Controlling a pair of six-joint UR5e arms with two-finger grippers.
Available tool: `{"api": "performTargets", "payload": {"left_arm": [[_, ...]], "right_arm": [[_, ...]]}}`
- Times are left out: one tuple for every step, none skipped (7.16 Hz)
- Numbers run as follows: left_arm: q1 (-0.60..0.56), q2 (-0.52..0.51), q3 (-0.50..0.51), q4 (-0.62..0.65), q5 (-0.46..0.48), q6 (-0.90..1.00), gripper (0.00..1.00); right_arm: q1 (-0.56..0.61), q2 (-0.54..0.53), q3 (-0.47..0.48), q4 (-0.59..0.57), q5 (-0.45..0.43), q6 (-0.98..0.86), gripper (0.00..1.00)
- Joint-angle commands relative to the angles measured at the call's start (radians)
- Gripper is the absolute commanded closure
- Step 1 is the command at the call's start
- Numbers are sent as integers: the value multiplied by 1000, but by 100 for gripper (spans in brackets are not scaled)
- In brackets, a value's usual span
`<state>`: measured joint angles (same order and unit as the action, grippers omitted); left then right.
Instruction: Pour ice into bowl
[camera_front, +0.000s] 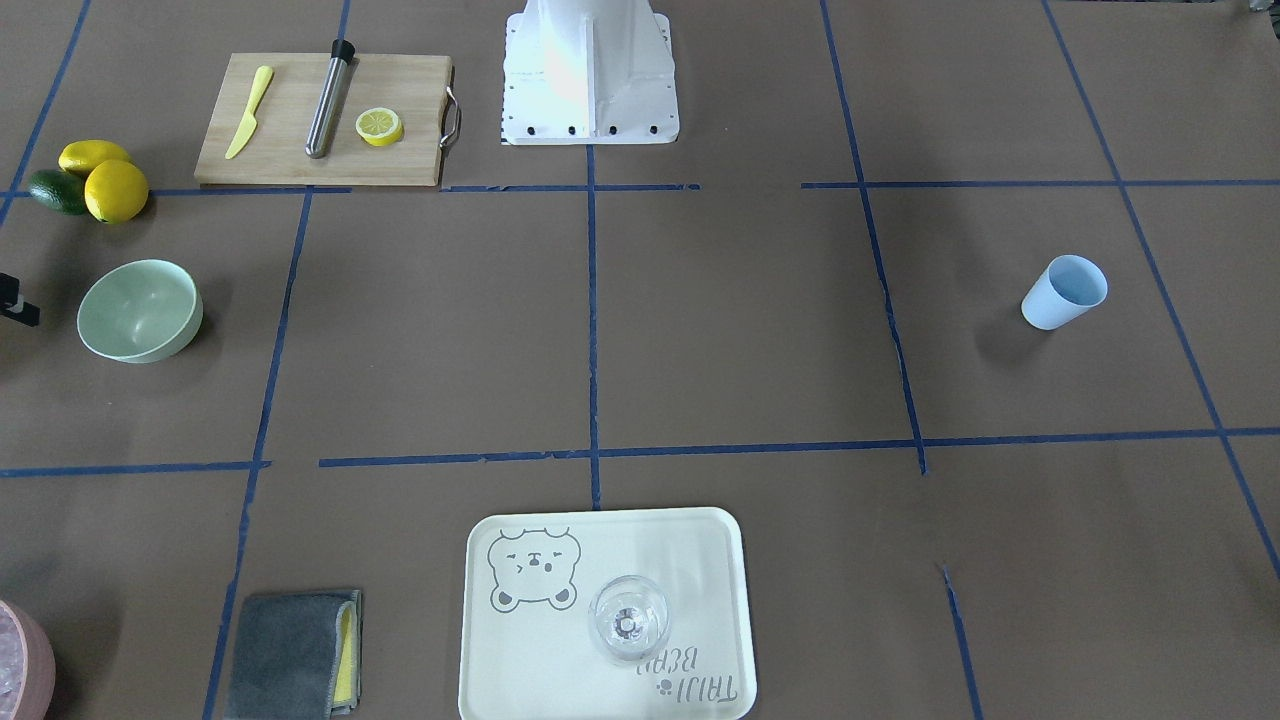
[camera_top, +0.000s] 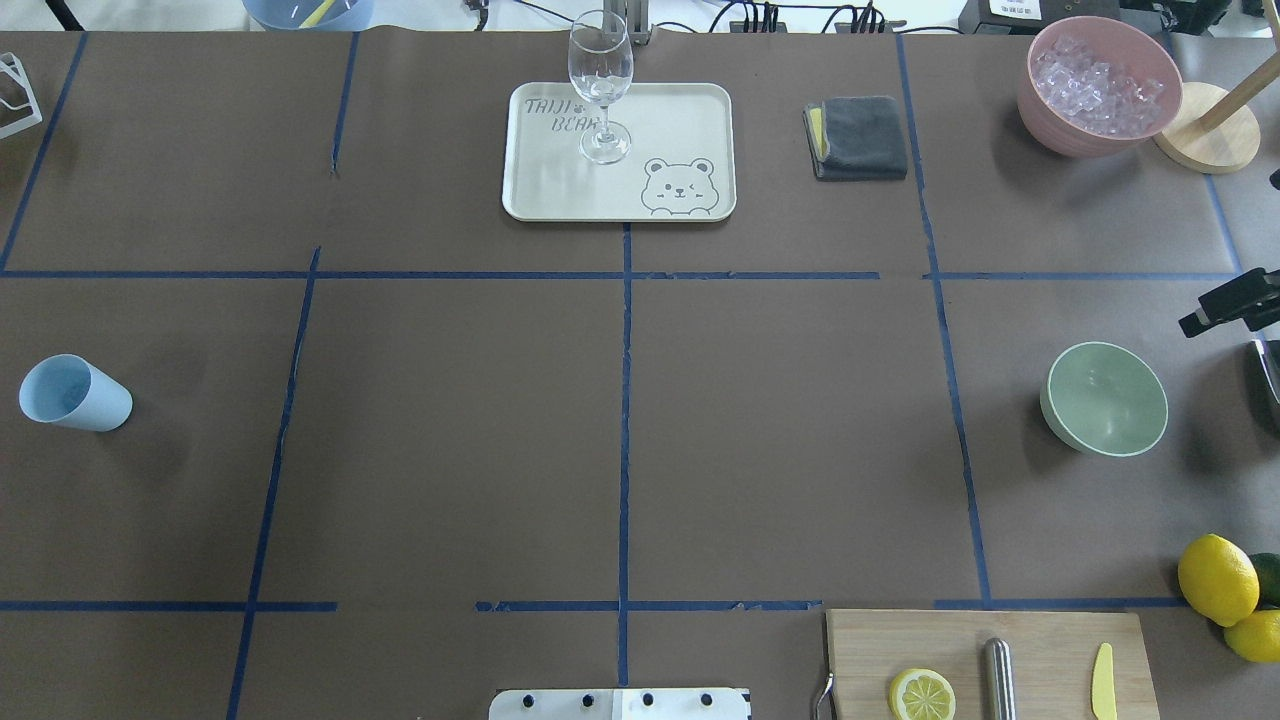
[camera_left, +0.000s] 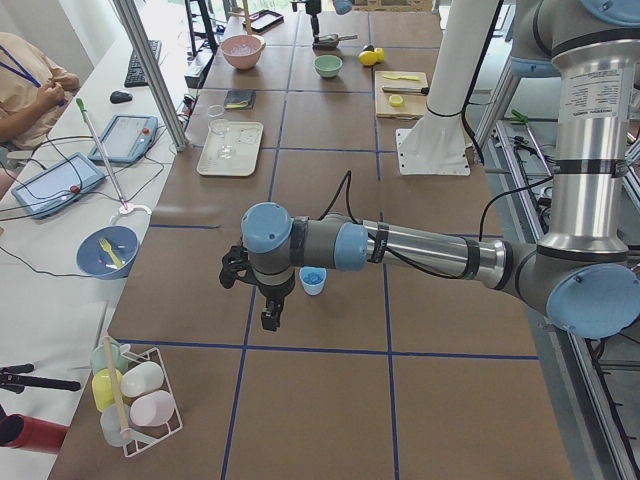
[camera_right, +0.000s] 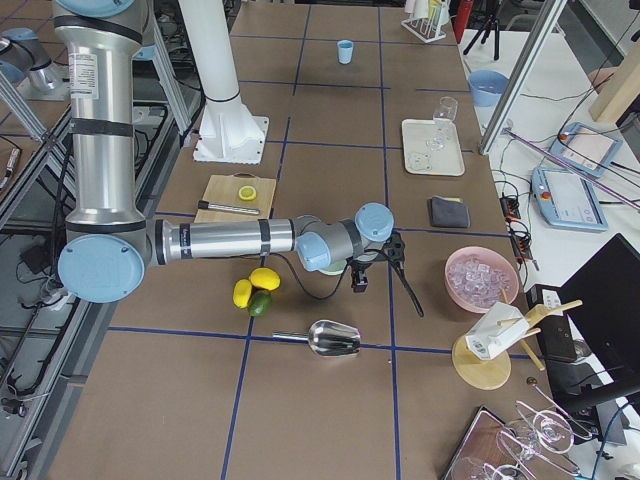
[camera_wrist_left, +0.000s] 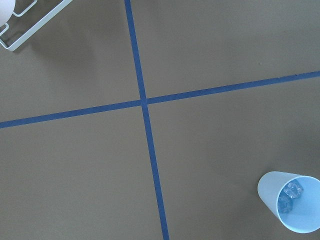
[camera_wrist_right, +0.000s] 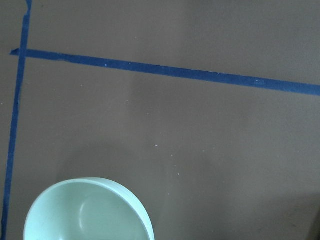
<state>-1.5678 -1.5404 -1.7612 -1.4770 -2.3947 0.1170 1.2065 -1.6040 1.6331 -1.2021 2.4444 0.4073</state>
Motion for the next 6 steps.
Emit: {"api": "performTargets", "payload": {"left_arm": [[0, 0, -1, 1, -3, 0, 0], [0, 0, 3, -2, -1, -2, 0], [0, 0, 6, -3, -3, 0, 0], [0, 0, 6, -3, -3, 0, 0], [-1, 0, 6, -3, -3, 0, 0], [0, 0, 6, -5, -3, -2, 0]], "right_arm": [[-146, -60, -6, 249, -136, 258, 0], [-178, -62, -4, 254, -136, 328, 0], [-201, -60, -2, 284, -145, 399, 0], [-218, -71, -10, 314, -151, 400, 2], [-226, -92, -9, 344, -153, 401, 66], [-226, -112, -10, 358, -153, 400, 100]]}}
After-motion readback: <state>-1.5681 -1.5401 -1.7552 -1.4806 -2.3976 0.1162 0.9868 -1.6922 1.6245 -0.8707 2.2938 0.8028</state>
